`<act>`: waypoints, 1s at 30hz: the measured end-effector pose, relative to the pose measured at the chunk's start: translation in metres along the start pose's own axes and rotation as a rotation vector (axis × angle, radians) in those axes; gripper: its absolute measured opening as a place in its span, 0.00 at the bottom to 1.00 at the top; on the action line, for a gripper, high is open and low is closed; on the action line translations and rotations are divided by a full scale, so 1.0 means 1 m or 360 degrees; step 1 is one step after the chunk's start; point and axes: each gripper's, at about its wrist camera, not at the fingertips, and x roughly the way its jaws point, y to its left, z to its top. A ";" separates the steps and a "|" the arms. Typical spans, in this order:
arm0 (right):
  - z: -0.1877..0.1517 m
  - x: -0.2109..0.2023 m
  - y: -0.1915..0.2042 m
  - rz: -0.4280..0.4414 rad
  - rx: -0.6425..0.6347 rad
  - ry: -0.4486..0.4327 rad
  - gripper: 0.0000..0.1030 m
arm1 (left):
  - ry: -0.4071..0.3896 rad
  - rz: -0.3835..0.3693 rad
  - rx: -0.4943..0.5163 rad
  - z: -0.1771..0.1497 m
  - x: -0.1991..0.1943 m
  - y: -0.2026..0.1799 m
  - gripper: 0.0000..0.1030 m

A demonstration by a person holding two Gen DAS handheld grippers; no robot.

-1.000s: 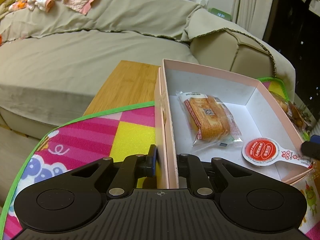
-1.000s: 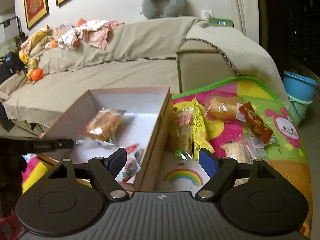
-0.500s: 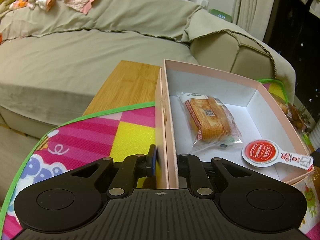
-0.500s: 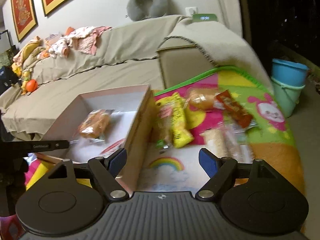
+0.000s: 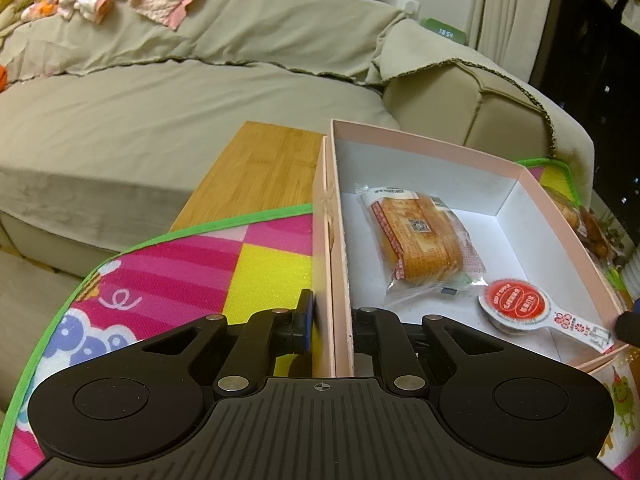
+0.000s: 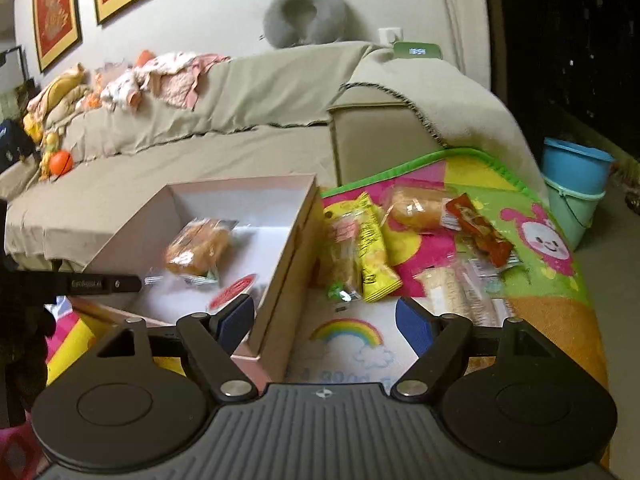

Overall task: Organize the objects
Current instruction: 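Move the right gripper to the long sesame bar and grasp it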

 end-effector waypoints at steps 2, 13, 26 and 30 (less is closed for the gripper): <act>0.000 0.007 0.007 -0.0029 -0.0018 0.0010 0.76 | 0.0001 -0.0005 -0.0003 0.000 0.000 0.001 0.13; 0.005 -0.003 0.002 -0.0006 -0.0032 -0.0083 0.76 | 0.0002 -0.0010 -0.0005 0.000 0.000 0.001 0.13; -0.015 0.031 -0.074 -0.0438 0.0045 0.0110 0.76 | 0.0002 -0.0001 0.0010 0.000 0.000 0.000 0.12; -0.015 0.044 -0.071 -0.0426 -0.0010 0.0148 0.76 | -0.0007 0.0027 0.0046 0.000 -0.001 -0.004 0.12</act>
